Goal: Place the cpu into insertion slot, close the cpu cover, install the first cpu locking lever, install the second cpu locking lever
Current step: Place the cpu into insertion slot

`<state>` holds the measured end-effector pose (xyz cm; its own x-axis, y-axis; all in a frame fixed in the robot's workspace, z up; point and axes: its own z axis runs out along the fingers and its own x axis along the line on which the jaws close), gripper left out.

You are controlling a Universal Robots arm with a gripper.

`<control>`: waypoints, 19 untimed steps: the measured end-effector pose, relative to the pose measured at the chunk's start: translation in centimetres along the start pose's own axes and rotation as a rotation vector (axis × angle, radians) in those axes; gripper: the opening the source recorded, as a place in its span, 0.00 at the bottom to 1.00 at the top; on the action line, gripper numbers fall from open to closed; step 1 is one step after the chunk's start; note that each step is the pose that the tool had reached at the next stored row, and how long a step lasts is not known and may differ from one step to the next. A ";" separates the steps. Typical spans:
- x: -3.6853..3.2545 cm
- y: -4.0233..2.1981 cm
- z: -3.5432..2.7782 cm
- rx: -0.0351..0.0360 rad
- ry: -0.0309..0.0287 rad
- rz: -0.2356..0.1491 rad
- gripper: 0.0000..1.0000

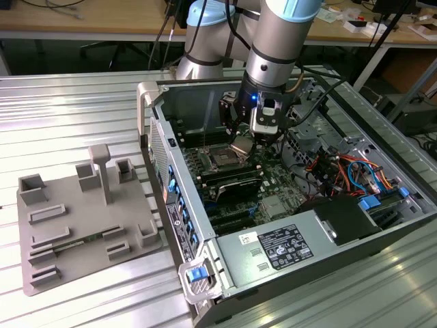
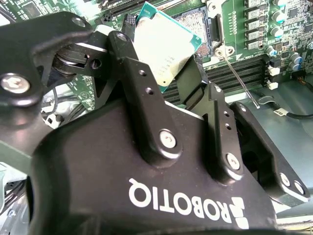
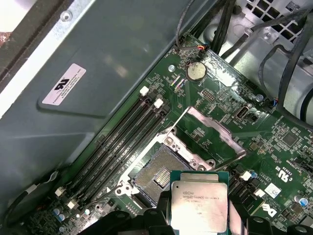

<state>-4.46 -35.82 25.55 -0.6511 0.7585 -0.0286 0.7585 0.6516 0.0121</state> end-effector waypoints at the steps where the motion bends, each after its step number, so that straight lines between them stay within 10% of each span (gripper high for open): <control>1: 0.00 0.00 0.01 0.0001 0.0000 0.002 0.55; 19: 0.00 0.00 0.06 0.0006 -0.0002 0.020 0.55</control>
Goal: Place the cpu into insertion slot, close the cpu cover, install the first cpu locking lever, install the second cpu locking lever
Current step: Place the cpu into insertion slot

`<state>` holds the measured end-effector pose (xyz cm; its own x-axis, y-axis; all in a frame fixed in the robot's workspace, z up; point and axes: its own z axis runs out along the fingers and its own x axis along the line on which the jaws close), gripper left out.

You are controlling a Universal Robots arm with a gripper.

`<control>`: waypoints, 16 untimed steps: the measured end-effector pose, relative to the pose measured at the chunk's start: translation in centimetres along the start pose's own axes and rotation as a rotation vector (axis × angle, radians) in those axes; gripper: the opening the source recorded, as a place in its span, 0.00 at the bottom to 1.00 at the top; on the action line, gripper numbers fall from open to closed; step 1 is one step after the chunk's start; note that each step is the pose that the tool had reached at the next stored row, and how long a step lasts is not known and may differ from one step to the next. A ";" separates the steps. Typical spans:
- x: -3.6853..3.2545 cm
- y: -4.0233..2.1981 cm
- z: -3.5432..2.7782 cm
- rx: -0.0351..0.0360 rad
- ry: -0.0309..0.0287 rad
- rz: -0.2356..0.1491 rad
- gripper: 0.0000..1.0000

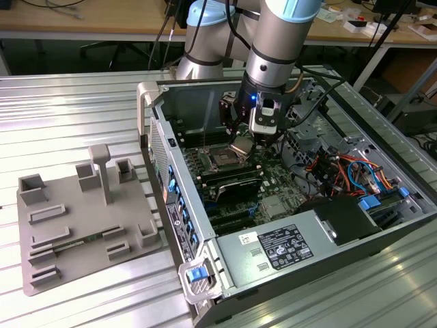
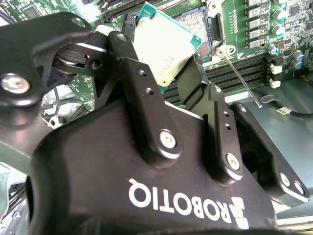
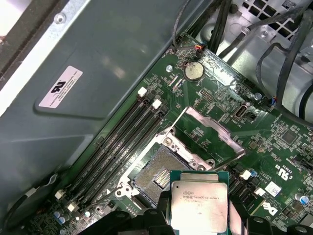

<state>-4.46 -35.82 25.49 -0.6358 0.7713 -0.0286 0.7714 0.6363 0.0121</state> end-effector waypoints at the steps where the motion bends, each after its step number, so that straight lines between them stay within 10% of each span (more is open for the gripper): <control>1: 0.00 0.00 0.01 0.0000 0.0000 0.001 0.55; 16: 0.00 0.00 0.05 0.0004 -0.0003 0.010 0.55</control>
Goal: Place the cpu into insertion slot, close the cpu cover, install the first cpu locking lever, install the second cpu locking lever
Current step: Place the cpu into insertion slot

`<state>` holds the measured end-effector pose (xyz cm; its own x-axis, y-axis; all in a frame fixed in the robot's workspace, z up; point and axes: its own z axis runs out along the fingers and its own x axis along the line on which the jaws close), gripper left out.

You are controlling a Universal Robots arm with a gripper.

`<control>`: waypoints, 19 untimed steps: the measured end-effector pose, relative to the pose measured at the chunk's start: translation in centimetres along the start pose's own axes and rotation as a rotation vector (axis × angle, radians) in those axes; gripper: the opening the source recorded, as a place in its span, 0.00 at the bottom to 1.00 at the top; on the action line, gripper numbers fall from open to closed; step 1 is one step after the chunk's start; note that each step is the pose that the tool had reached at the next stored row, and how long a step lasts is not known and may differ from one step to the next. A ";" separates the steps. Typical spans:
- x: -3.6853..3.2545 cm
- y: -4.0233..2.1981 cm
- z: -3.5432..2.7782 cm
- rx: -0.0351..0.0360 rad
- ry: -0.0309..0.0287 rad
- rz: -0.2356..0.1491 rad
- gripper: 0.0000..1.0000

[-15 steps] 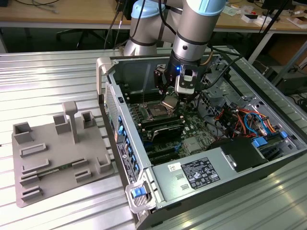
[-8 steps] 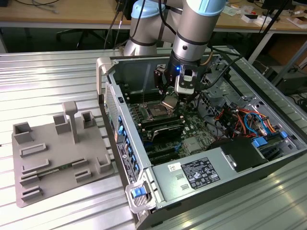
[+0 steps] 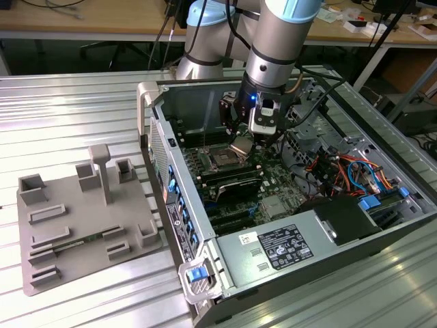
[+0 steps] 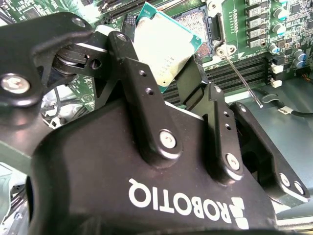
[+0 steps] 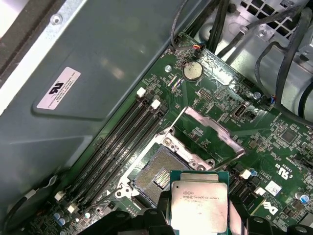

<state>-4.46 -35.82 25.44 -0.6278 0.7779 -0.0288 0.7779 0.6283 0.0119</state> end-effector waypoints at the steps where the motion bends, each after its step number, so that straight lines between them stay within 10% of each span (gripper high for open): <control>1: 0.00 0.00 0.00 0.0000 0.0000 0.000 0.55; 19: 0.00 0.00 0.11 0.0008 -0.0008 0.014 0.55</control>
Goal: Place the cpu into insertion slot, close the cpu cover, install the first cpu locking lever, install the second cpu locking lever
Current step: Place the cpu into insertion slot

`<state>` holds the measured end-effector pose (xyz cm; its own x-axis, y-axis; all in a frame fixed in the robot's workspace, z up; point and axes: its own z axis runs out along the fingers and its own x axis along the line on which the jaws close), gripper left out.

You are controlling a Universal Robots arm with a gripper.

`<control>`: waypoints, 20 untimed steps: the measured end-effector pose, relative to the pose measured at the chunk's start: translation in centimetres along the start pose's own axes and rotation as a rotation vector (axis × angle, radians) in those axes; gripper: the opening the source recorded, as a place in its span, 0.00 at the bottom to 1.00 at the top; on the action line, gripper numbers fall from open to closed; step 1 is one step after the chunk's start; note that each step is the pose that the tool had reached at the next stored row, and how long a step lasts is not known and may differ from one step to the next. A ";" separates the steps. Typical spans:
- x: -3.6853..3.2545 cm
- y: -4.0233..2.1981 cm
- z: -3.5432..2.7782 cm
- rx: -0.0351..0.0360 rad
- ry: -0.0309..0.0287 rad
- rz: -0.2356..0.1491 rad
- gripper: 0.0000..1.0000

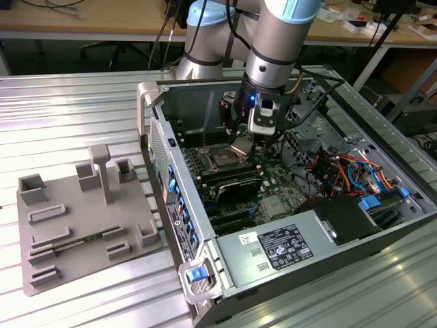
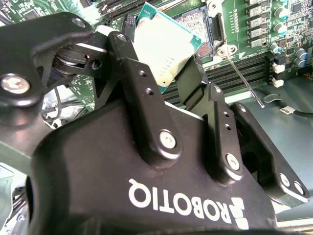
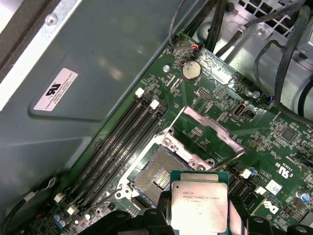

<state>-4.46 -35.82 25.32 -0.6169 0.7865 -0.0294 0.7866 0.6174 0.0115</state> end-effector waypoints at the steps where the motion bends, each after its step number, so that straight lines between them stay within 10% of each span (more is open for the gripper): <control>1: 0.00 0.00 0.00 0.0002 -0.0003 0.001 0.55; 20: 0.00 0.00 0.11 0.0013 -0.0008 0.033 0.55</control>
<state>-4.46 -35.82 25.21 -0.5906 0.8064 -0.0298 0.8065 0.5911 0.0112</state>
